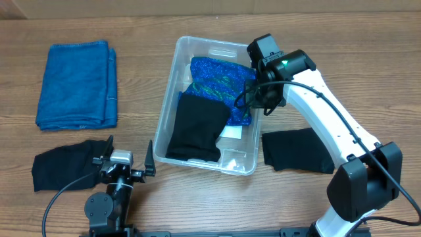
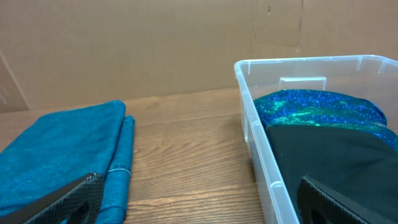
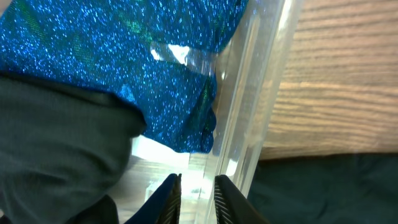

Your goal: Pack container

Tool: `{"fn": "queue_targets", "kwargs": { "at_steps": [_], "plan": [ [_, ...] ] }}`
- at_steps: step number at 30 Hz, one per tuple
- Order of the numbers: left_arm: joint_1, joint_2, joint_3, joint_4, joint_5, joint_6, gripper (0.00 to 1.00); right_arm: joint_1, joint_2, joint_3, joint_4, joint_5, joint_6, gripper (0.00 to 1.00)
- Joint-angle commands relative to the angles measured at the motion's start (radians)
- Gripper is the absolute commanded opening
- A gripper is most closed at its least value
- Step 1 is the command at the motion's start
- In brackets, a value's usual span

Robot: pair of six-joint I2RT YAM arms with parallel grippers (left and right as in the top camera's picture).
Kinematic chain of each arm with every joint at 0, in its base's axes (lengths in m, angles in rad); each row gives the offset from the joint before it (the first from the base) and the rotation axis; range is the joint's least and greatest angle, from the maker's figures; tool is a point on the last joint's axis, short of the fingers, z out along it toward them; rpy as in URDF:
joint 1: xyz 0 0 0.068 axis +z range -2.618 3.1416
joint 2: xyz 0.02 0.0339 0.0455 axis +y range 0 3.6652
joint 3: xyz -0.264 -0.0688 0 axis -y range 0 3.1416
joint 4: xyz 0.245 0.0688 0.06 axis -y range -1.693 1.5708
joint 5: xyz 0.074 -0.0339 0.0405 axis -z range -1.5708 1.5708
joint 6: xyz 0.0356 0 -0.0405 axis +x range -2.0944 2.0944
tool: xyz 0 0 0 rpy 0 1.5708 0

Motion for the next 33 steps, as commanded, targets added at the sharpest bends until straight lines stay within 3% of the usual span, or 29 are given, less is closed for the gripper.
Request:
{"fn": "queue_targets", "kwargs": {
  "at_steps": [1,6,11,18,21,28,33],
  "plan": [
    [0.006,-0.008,-0.003,0.0,-0.003,0.019,1.0,-0.034,-0.019,0.059,-0.034,0.097,-0.037,0.29],
    [0.006,-0.008,-0.003,0.0,-0.003,0.019,1.0,-0.035,-0.018,0.171,-0.14,0.16,-0.033,0.53],
    [0.006,-0.008,-0.003,0.0,-0.003,0.019,1.0,-0.035,-0.008,0.109,-0.135,0.135,-0.025,0.54],
    [0.006,-0.008,-0.003,0.0,-0.003,0.019,1.0,-0.035,0.007,-0.051,-0.024,0.082,-0.026,0.45],
    [0.006,-0.008,-0.003,0.0,-0.003,0.019,1.0,-0.035,0.008,-0.051,-0.013,0.082,-0.03,0.35],
    [0.006,-0.008,-0.003,0.0,-0.003,0.019,1.0,-0.035,0.029,-0.051,0.009,0.059,-0.038,0.31],
    [0.006,-0.008,-0.003,0.0,-0.003,0.019,1.0,-0.035,0.029,-0.051,0.019,0.059,-0.039,0.19]
  ]
}}
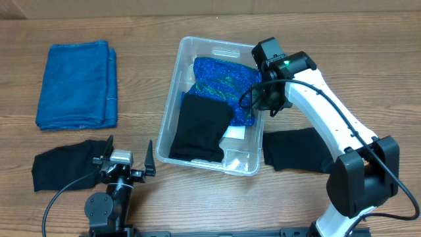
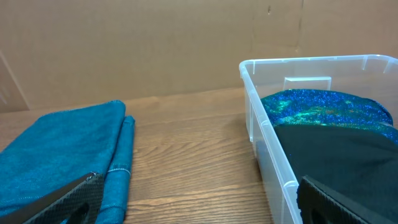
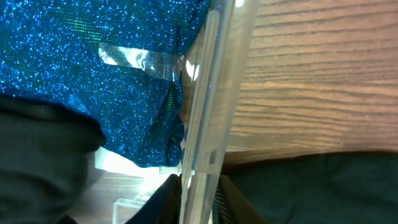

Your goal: Pack container

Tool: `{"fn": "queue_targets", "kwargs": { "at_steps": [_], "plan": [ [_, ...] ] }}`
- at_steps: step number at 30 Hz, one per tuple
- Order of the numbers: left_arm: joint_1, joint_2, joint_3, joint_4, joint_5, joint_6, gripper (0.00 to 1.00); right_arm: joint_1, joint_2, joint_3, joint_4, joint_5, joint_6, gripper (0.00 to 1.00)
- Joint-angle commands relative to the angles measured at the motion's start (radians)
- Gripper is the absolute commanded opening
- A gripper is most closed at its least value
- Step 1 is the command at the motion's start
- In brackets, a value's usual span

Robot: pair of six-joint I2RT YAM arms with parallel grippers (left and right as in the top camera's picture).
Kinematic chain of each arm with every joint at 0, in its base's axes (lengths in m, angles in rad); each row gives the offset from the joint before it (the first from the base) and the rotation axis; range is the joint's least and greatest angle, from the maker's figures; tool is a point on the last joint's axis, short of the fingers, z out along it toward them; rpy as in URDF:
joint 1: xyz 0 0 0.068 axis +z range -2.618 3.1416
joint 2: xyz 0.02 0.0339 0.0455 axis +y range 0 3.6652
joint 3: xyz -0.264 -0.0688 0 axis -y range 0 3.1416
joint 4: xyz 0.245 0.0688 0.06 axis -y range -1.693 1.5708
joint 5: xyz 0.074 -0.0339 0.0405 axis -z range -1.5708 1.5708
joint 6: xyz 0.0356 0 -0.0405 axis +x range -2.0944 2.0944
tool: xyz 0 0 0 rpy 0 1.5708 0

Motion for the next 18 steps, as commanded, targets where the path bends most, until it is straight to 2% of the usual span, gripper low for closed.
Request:
{"fn": "queue_targets", "kwargs": {
  "at_steps": [1,7,10,18],
  "plan": [
    [0.006,-0.008,-0.003,0.0,-0.003,0.019,1.0,-0.002,0.005,-0.005,0.007,-0.005,-0.008,0.17],
    [0.006,-0.008,-0.003,0.0,-0.003,0.019,1.0,-0.002,0.005,-0.005,0.059,-0.005,-0.105,0.06],
    [0.006,-0.008,-0.003,0.0,-0.003,0.019,1.0,-0.002,0.005,-0.005,0.085,-0.005,-0.104,0.06],
    [0.006,-0.008,-0.003,0.0,-0.003,0.019,1.0,-0.002,0.005,-0.005,0.169,-0.021,0.069,0.04]
  ]
}}
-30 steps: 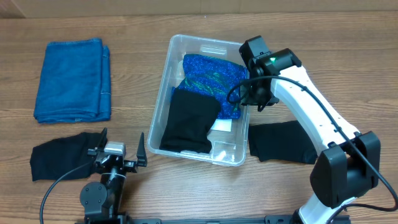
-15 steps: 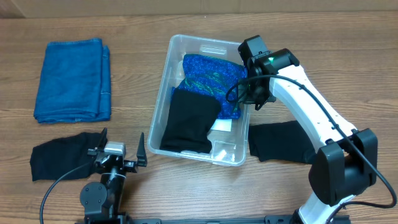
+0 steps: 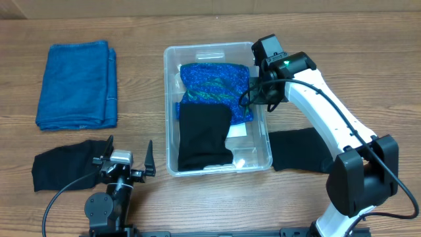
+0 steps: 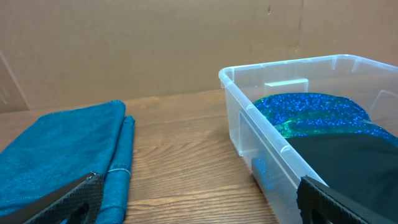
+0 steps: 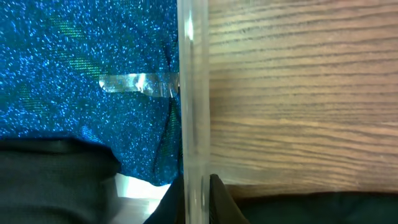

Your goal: Pack container

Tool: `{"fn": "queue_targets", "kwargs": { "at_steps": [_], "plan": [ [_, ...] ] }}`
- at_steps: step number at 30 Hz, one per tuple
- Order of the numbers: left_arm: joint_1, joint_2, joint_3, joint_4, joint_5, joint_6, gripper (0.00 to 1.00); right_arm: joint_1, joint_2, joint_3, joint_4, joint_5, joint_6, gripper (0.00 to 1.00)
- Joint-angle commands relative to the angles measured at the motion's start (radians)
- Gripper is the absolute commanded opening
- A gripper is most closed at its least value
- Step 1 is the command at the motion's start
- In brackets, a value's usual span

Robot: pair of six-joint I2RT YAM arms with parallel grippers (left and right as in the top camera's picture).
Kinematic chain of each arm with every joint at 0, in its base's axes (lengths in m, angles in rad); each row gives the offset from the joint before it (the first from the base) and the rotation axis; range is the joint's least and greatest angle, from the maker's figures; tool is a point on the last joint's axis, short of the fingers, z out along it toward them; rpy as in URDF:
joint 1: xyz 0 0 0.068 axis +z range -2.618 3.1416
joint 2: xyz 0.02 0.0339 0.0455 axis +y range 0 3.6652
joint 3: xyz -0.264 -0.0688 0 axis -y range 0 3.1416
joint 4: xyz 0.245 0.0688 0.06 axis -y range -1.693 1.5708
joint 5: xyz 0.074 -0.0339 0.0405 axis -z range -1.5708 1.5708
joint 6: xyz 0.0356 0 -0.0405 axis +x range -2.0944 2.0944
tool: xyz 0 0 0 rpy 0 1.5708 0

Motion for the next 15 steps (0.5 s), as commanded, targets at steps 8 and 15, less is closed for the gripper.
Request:
{"fn": "queue_targets", "kwargs": {
  "at_steps": [8,15],
  "plan": [
    [0.006,-0.008,-0.003,0.0,-0.003,0.019,1.0,0.001,0.001,0.004,0.112,-0.009,0.124,0.04],
    [0.006,-0.008,-0.003,0.0,-0.003,0.019,1.0,-0.01,0.001,0.004,0.156,-0.006,0.044,0.04]
  ]
}}
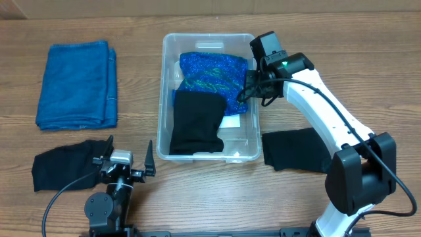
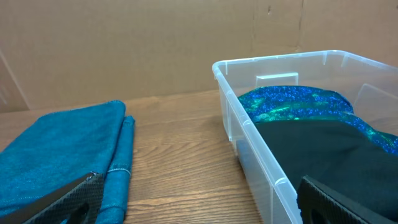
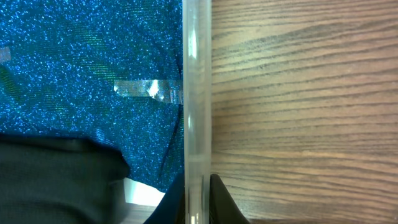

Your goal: Pack container

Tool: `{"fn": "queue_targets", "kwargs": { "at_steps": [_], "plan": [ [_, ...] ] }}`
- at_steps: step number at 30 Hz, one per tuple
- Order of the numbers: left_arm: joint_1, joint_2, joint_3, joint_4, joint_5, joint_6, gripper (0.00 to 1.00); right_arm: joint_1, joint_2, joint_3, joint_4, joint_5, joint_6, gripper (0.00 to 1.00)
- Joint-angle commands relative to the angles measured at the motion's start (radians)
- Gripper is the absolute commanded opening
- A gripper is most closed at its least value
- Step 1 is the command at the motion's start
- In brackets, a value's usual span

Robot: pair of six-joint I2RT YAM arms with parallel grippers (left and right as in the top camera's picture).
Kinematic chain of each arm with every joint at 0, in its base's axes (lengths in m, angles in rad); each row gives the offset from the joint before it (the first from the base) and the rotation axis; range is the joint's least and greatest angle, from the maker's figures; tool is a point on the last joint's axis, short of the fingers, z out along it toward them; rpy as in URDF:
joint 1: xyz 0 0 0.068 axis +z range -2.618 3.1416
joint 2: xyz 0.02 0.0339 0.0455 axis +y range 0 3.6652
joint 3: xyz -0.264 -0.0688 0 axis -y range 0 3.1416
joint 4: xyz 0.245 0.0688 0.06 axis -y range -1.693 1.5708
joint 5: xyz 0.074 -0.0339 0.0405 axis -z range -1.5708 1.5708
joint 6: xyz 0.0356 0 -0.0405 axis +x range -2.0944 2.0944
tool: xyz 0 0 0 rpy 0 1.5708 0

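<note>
A clear plastic container (image 1: 164,99) stands mid-table, squared to the table edges. Inside lie a sparkly blue cloth (image 1: 214,72) and a black cloth (image 1: 194,125). My right gripper (image 1: 253,84) is shut on the container's right wall (image 3: 196,93), one finger inside and one outside. A second black cloth (image 1: 296,150) lies on the table right of the container, a third (image 1: 62,164) at the front left. A folded blue towel (image 1: 77,84) lies at far left. My left gripper (image 2: 199,205) rests open near the front edge, holding nothing.
A cardboard wall (image 2: 155,43) backs the table. Bare wood (image 1: 141,85) separates the blue towel from the container. The right arm (image 1: 329,125) stretches over the black cloth on the right.
The container has shifted slightly back and left with my right gripper still on its right wall. The left gripper has not moved.
The container first sat skewed, with my right gripper shut on its right wall. It was then turned a little, then stood square to the table, and now sits square slightly farther back. The left arm stayed still throughout.
</note>
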Motion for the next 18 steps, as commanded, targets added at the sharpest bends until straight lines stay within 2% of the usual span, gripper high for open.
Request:
{"fn": "queue_targets", "kwargs": {
  "at_steps": [1,3,5,7,9,11,14,16,18],
  "plan": [
    [0.006,-0.008,-0.003,0.0,-0.003,0.019,1.0,-0.017,-0.01,0.011,0.031,0.01,-0.019,0.04],
    [0.006,-0.008,-0.003,0.0,-0.003,0.019,1.0,-0.031,-0.01,0.013,0.03,0.01,-0.023,0.04],
    [0.006,-0.008,-0.003,0.0,-0.003,0.019,1.0,-0.039,-0.01,0.018,0.019,0.01,-0.023,0.17],
    [0.006,-0.008,-0.003,0.0,-0.003,0.019,1.0,-0.039,-0.01,0.025,0.015,0.01,-0.029,0.35],
    [0.006,-0.008,-0.003,0.0,-0.003,0.019,1.0,-0.039,-0.011,0.071,-0.013,0.01,-0.045,0.4],
    [0.006,-0.008,-0.003,0.0,-0.003,0.019,1.0,-0.039,-0.012,0.195,-0.099,0.016,-0.048,0.44],
    [0.006,-0.008,-0.003,0.0,-0.003,0.019,1.0,-0.039,-0.012,0.418,-0.328,0.14,-0.019,0.58],
    [0.006,-0.008,-0.003,0.0,-0.003,0.019,1.0,-0.058,-0.014,0.543,-0.504,0.229,0.06,0.6],
    [0.006,-0.008,-0.003,0.0,-0.003,0.019,1.0,-0.099,-0.042,0.595,-0.625,0.248,0.149,0.63]
  ]
}}
